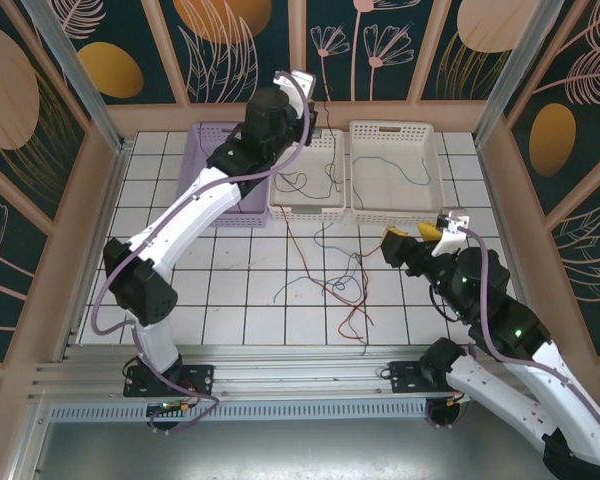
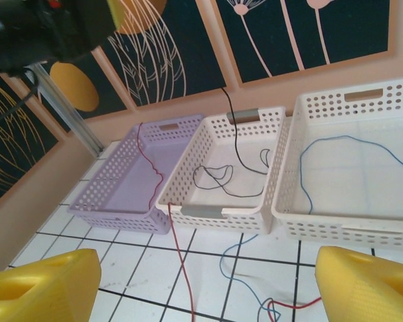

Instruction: Untangle the cables

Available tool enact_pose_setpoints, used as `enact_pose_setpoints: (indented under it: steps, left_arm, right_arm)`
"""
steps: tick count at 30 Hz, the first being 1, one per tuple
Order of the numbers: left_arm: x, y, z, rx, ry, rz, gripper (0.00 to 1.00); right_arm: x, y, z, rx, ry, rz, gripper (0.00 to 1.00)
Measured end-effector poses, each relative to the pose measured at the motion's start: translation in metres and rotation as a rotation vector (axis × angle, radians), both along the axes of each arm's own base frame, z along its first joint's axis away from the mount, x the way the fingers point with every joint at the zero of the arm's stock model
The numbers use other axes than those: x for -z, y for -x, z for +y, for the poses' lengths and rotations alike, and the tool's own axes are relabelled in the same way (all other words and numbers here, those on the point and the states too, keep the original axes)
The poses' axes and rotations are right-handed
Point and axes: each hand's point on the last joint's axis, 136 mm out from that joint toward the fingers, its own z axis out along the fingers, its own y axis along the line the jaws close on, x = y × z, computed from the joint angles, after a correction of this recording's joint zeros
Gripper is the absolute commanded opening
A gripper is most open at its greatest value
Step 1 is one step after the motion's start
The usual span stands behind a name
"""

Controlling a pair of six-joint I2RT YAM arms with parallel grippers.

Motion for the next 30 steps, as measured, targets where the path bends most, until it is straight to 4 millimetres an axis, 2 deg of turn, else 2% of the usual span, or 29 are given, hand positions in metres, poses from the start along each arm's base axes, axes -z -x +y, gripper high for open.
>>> enact_pose_setpoints:
  steps: [4,11,17,25,30]
  left_arm:
    - [0.034,-0.018,0.000,-0.032,-0.049,0.041,0.00]
    - [0.066,-0.035,0.003,-0.064,-0.089,0.082,0.00]
    - [0.106,-0.047,-0.006,-0.064,-0.111,0.136,0.00]
    - [0.199,-0.061,-0.022,-0.056,-0.153,0.275,0.00]
    - [0.243,-0.064,-0.024,-0.066,-0.179,0.340,0.00]
  right_arm:
    - [0.004,0.003,-0.005,0.009,0.031,0.003,0.84]
    - [0.002,0.015,-0.019,0.017,0.035,-0.033,0.84]
    - [0.016,0.017,-0.026,0.033,0.050,-0.036,0.84]
    - [0.024,0.016,-0.028,0.050,0.062,-0.029,0.84]
    - [0.025,0.018,-0.030,0.053,0.055,-0.036,0.84]
